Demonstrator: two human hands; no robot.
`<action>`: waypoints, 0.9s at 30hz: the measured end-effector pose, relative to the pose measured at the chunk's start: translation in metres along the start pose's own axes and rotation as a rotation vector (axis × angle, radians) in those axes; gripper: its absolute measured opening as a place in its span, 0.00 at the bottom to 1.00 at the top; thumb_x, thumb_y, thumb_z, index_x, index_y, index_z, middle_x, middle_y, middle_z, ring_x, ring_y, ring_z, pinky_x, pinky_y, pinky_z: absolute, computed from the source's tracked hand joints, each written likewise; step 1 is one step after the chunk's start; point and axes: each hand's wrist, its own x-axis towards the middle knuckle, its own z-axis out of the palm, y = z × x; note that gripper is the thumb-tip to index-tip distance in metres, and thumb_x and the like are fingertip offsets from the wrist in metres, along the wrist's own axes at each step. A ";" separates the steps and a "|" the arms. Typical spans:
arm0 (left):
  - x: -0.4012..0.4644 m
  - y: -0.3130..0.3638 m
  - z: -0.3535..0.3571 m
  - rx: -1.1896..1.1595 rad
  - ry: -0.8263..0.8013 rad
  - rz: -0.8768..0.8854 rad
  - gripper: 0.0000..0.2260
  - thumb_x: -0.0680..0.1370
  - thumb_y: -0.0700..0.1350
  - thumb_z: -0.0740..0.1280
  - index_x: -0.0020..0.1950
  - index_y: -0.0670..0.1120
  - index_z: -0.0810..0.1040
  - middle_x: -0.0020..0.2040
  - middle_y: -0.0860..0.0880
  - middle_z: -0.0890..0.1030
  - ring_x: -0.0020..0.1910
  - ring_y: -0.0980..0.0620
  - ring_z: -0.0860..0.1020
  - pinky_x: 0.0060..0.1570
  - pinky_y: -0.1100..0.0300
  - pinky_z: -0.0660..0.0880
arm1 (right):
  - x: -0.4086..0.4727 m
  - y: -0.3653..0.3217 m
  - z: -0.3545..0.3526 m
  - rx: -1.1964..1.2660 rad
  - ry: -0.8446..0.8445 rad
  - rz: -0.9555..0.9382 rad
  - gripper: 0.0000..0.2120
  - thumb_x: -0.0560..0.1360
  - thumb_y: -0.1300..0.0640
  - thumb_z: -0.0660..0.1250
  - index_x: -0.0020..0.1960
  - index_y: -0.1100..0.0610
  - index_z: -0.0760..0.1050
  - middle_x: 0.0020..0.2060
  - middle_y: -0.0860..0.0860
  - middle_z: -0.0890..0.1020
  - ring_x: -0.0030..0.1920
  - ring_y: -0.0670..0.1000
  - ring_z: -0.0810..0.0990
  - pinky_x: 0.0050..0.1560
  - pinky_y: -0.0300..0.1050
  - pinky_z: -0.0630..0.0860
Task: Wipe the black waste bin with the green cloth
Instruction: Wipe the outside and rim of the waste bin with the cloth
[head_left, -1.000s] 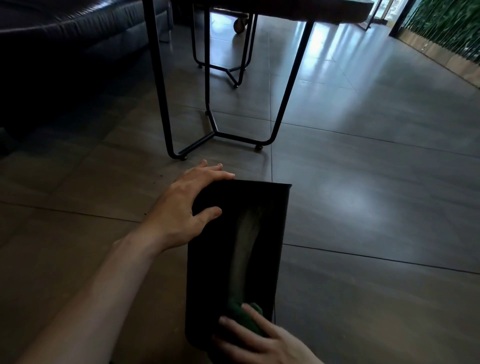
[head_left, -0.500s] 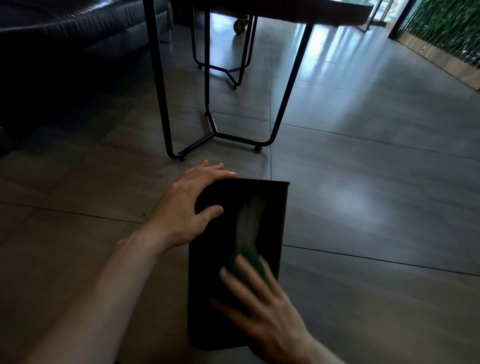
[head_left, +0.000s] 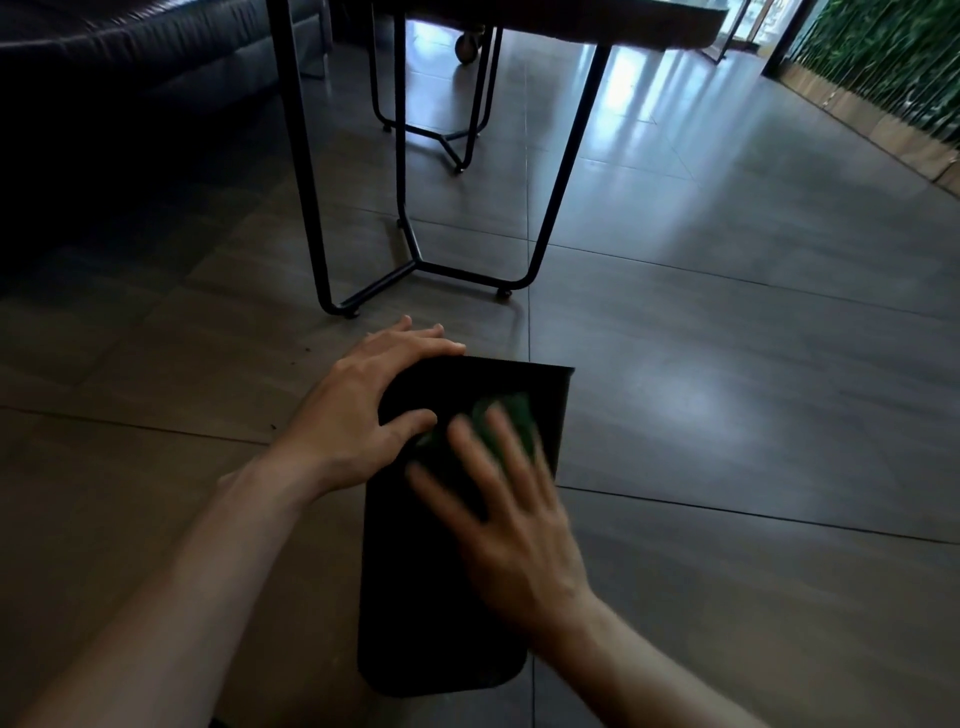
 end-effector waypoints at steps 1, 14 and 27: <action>-0.001 -0.002 -0.002 0.000 0.007 -0.012 0.32 0.72 0.38 0.75 0.71 0.63 0.72 0.74 0.60 0.71 0.79 0.60 0.59 0.78 0.47 0.60 | -0.027 -0.011 0.008 -0.017 -0.052 -0.119 0.28 0.82 0.51 0.68 0.80 0.47 0.63 0.80 0.58 0.59 0.80 0.67 0.55 0.74 0.73 0.60; 0.000 0.000 0.000 0.001 -0.013 0.027 0.34 0.72 0.33 0.71 0.72 0.62 0.71 0.75 0.60 0.70 0.80 0.60 0.58 0.78 0.47 0.60 | 0.045 0.024 -0.018 0.035 0.006 0.170 0.27 0.82 0.44 0.64 0.79 0.44 0.63 0.80 0.58 0.58 0.81 0.64 0.51 0.73 0.71 0.62; -0.004 -0.002 -0.007 -0.015 -0.020 -0.007 0.31 0.73 0.40 0.76 0.70 0.64 0.72 0.74 0.63 0.71 0.79 0.63 0.58 0.78 0.49 0.59 | -0.015 0.007 -0.014 0.016 -0.096 -0.152 0.23 0.82 0.50 0.67 0.76 0.43 0.69 0.80 0.57 0.62 0.80 0.65 0.57 0.75 0.69 0.63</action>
